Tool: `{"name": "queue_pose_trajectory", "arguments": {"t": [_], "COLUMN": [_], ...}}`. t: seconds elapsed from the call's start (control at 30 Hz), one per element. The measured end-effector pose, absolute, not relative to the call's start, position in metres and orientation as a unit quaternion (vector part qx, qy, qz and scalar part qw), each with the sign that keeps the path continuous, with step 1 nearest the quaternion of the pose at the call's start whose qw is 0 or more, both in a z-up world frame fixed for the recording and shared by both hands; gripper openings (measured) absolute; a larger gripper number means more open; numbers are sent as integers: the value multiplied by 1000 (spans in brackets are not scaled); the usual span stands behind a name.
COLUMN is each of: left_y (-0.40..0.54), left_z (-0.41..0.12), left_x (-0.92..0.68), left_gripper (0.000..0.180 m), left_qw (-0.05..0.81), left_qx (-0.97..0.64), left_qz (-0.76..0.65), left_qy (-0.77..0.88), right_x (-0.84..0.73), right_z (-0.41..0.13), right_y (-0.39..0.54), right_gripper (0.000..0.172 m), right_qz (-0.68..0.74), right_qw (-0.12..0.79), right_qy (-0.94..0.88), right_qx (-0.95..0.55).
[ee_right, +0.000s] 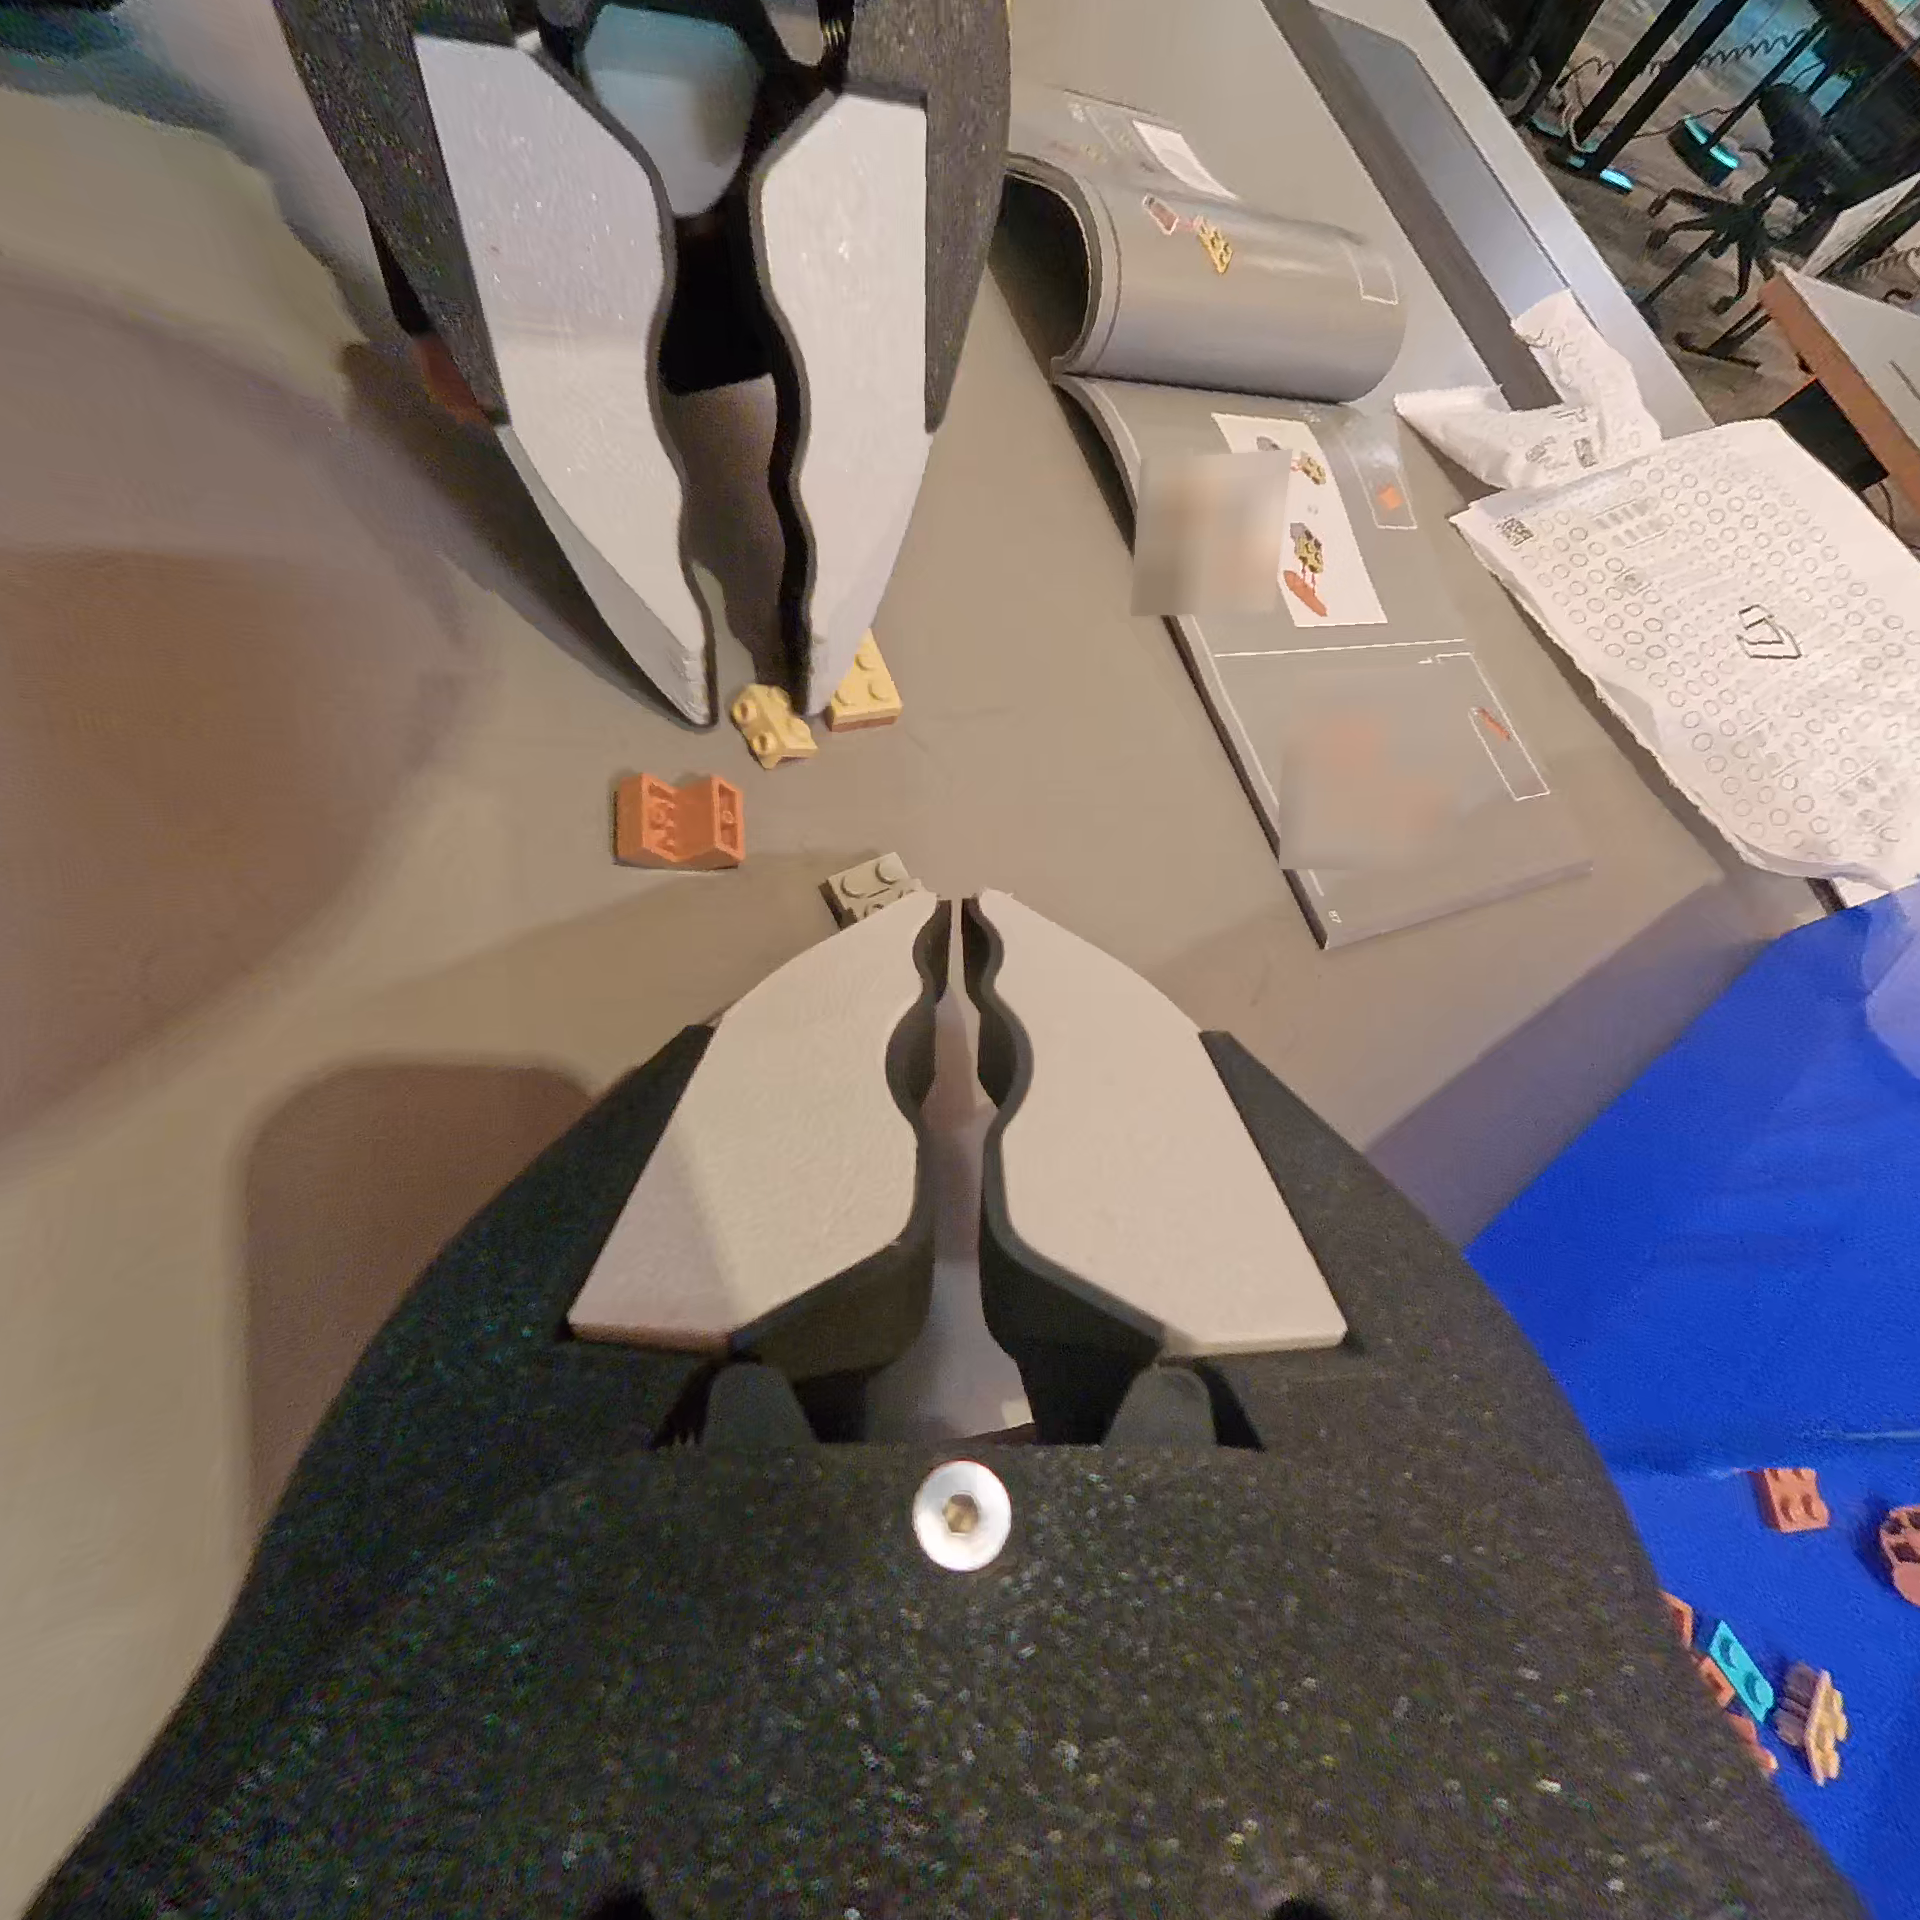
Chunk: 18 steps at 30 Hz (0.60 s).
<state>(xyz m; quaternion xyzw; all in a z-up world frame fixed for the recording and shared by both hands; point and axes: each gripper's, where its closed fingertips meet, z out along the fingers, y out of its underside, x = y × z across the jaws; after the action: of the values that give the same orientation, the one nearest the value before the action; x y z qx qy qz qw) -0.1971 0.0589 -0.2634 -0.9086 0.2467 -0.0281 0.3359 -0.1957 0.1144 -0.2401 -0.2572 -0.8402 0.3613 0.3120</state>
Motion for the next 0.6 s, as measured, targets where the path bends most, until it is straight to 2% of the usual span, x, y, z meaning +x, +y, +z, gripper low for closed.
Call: {"name": "queue_pose_trajectory", "arguments": {"t": [0.33,0.6], "left_y": [66,74], "left_z": [-263,-225], "left_x": [-195,-219], "left_gripper": [10,11], "left_qw": [347,448], "left_qx": [-921,-863], "left_qz": [-111,-231], "left_qy": [137,-35], "right_x": [-195,-205], "right_z": [-240,-233], "right_y": [114,119], "right_gripper": [2,2], "right_qz": [360,383], "right_qw": [315,311], "right_qy": [-840,-824], "right_qx": [-256,-279]}}
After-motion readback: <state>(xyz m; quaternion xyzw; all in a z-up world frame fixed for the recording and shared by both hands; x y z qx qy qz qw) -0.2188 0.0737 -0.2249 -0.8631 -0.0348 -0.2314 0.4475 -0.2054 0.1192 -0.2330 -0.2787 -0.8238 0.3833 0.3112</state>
